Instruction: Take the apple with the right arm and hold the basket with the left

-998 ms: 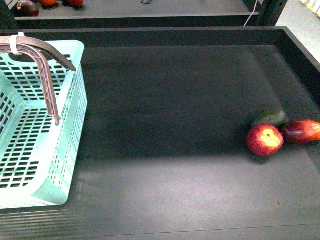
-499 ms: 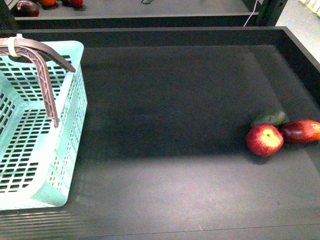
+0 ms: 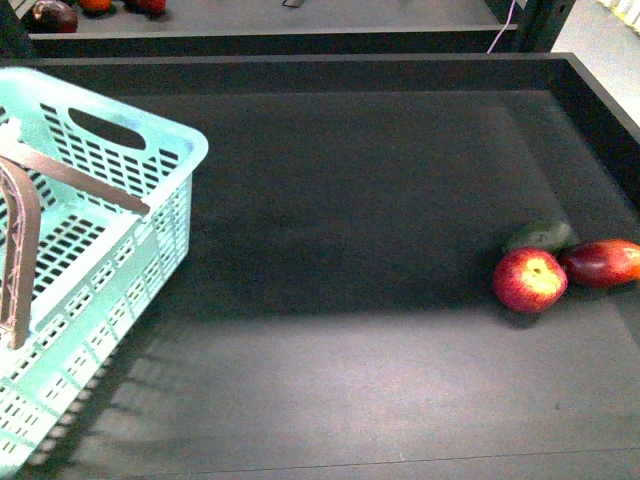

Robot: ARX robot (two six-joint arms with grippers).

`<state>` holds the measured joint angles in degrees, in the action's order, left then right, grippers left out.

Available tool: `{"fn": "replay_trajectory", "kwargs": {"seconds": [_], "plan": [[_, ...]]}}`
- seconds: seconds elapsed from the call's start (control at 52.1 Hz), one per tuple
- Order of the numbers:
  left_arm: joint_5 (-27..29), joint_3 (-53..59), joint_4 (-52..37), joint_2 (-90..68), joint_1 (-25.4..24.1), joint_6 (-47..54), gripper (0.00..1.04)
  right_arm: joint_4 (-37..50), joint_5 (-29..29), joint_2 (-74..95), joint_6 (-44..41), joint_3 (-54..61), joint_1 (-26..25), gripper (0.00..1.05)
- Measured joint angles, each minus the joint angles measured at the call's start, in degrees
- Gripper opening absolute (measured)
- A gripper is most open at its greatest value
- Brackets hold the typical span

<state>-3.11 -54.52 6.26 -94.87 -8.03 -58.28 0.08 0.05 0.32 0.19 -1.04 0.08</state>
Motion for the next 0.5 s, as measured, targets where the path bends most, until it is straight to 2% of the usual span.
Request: {"fn": "replay_trajectory", "kwargs": {"seconds": [0.211, 0.499], "plan": [[-4.74, 1.27, 8.0, 13.64, 5.27, 4.02, 0.19, 0.0, 0.0, 0.0, 0.0, 0.0, 0.0, 0.96], [-6.45, 0.04, 11.52, 19.93, 15.58, 6.03, 0.19, 0.0, -0.02, 0.0, 0.0, 0.0, 0.0, 0.96]]}}
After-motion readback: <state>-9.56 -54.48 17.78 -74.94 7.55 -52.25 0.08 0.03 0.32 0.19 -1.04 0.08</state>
